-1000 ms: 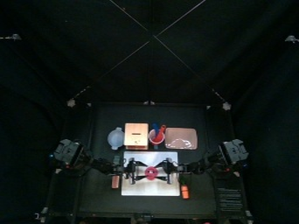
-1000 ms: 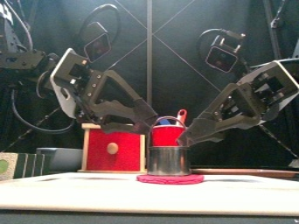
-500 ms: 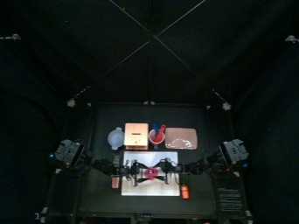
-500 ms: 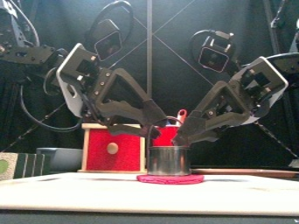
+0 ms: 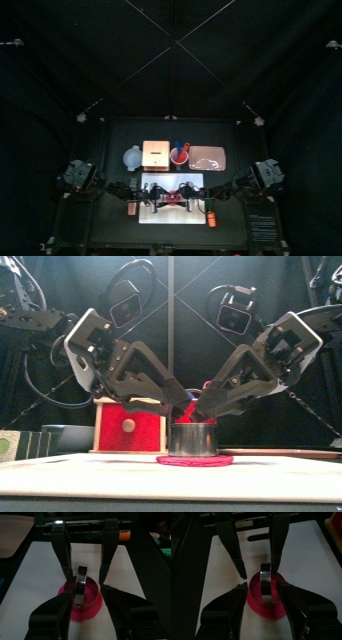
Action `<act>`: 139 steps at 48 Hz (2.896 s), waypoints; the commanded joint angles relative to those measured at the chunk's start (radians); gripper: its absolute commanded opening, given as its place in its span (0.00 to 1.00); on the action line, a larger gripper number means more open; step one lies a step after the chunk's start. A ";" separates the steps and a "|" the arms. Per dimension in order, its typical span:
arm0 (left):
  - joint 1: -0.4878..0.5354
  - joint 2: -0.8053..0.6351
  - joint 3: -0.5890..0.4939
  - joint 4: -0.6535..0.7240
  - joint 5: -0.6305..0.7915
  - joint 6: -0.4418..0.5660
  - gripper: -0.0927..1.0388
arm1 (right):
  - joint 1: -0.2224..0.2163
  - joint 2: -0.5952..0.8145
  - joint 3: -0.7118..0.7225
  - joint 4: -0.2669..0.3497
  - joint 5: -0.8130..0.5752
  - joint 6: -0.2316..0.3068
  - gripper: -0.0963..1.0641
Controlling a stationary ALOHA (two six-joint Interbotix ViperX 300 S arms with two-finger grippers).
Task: Get the cutter from the drawer then cut the dough then place the extra dough in the bowl
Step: Cut the dough
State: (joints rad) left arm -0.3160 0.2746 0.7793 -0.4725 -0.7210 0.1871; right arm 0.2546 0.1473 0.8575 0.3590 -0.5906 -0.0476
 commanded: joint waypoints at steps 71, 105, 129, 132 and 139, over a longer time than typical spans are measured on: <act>-0.005 0.011 -0.009 0.018 0.130 0.048 0.64 | -0.026 -0.011 0.005 0.035 0.170 0.011 0.54; -0.020 0.021 -0.009 0.041 0.215 0.083 0.63 | -0.003 0.028 -0.049 0.060 0.439 0.014 0.54; -0.029 0.021 -0.008 0.067 0.236 0.114 0.49 | 0.005 0.018 -0.040 0.063 0.511 0.014 0.54; -0.032 0.021 -0.008 0.067 0.242 0.124 0.49 | 0.008 0.018 -0.040 0.057 0.511 0.011 0.54; -0.035 0.023 -0.009 0.067 0.261 0.143 0.48 | 0.014 0.018 -0.037 0.034 0.529 0.011 0.54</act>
State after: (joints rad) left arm -0.3083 0.2945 0.7609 -0.4188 -0.5047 0.3099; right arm 0.2347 0.1457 0.7992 0.3973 -0.1212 -0.0506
